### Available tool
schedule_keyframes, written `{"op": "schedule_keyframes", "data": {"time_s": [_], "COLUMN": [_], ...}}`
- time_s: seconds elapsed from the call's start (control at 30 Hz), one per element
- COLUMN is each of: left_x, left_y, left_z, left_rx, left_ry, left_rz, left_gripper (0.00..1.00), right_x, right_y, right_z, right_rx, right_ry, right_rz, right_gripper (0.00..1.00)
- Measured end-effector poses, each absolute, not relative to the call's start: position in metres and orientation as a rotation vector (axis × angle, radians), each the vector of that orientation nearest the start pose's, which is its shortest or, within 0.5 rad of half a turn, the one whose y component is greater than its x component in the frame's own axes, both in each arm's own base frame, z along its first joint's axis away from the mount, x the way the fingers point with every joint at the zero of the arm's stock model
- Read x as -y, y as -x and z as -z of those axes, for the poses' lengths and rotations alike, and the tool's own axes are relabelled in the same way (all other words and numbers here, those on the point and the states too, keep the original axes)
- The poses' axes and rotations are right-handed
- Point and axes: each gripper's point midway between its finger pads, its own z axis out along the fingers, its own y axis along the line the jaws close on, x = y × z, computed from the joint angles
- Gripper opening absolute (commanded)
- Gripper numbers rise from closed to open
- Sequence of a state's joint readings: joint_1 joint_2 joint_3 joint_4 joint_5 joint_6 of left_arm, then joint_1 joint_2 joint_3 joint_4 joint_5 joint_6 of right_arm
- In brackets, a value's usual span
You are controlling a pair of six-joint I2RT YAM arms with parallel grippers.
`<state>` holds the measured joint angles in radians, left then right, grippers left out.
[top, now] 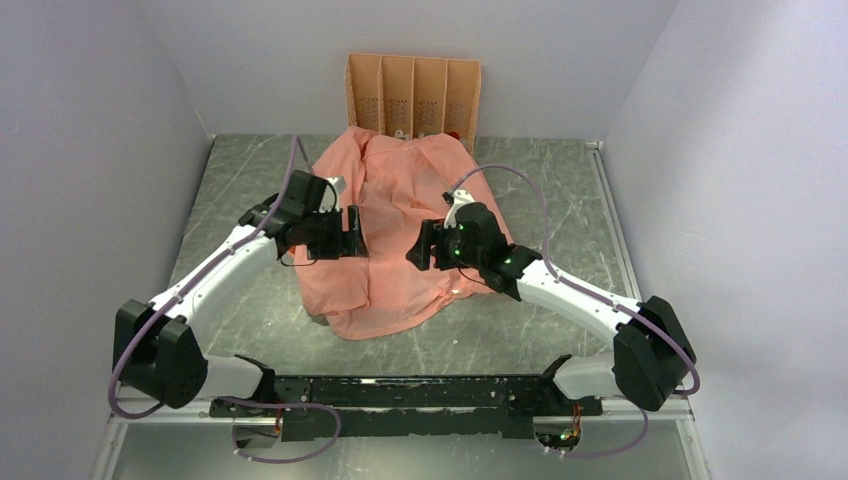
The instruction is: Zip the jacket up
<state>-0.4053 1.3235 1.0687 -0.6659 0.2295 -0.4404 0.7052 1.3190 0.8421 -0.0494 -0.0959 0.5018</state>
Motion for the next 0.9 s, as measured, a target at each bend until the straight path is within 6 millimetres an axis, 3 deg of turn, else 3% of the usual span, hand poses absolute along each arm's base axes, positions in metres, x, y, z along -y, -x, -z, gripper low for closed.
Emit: {"op": "schedule_keyframes", "data": {"time_s": [0.3,0.6,0.7,0.9], "left_x": [0.180,0.175,0.172,0.171], "left_y": [-0.272,-0.267,-0.269,-0.270], "left_z": [-0.099,-0.069,-0.062,-0.051], "left_rx": [-2.729,-2.810,-2.823,-2.848], "left_ry": [0.008,0.046,0.059,0.065], "left_rz": [0.421,0.196,0.153,0.115], "left_gripper": [0.79,0.78,0.71,0.45], "right_x": [-0.284,-0.278,-0.278,-0.274], "right_y": [-0.269,-0.262,-0.263,-0.261], "right_z": [-0.143,-0.129,-0.130,-0.131], "right_rx": [-2.209,-2.234,-2.223,-2.215], "right_ry": [0.282,0.269,0.266,0.260], "right_rz": [-0.812,-0.799,-0.802,-0.797], "right_gripper": [0.69,0.70,0.70,0.70]}}
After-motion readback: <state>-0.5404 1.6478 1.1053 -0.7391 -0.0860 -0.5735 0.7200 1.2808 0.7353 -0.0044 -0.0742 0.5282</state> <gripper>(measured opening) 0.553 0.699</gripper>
